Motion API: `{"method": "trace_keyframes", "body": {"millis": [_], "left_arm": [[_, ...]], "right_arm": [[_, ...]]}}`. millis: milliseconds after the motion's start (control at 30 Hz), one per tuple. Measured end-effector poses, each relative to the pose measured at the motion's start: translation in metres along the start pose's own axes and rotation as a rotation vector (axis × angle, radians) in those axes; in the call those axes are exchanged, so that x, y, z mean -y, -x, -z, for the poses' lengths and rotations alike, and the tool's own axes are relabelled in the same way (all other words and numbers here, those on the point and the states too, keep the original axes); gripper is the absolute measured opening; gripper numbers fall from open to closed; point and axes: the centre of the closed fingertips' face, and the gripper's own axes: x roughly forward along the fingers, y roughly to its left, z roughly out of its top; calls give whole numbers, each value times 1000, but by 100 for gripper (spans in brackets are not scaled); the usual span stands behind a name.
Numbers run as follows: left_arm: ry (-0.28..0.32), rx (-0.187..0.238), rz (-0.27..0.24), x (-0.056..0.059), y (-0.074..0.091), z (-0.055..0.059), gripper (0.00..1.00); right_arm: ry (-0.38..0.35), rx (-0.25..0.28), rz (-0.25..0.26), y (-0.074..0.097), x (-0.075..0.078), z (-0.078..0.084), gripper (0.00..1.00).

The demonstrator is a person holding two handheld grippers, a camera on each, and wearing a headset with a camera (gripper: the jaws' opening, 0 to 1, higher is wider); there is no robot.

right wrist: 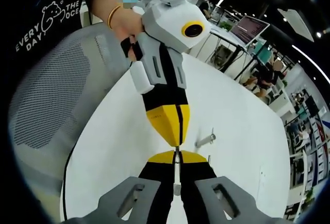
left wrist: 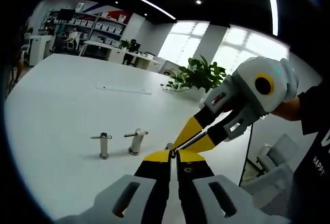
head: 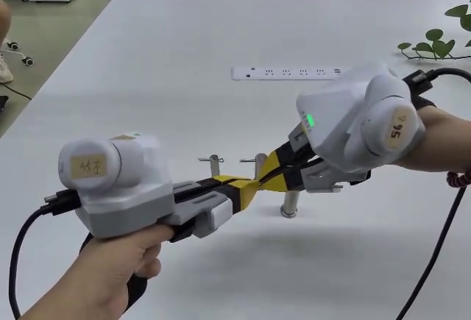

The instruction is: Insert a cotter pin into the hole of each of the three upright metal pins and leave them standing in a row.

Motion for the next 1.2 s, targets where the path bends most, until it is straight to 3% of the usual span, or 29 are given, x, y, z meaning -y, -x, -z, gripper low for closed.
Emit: {"method": "trace_keyframes", "body": {"millis": [133, 333, 600, 767, 967, 1200], "left_arm": [[-15, -3, 4, 1, -1, 1, 0], [19, 2, 12, 1, 0, 1, 0], [-8, -7, 9, 0, 1, 2, 0], [-26, -11, 9, -2, 5, 2, 0], [-53, -13, 34, 0, 10, 2, 0], [-85, -20, 67, 4, 14, 4, 0]], "right_arm": [[-4, -2, 1, 0, 0, 1, 0], [-13, 4, 0, 0, -1, 0, 0], [-100, 33, -4, -1, -1, -1, 0], [-211, 74, -5, 1, -1, 0, 0], [-466, 148, -24, 5, -1, 6, 3], [-643, 231, -70, 9, -10, 8, 5]]}}
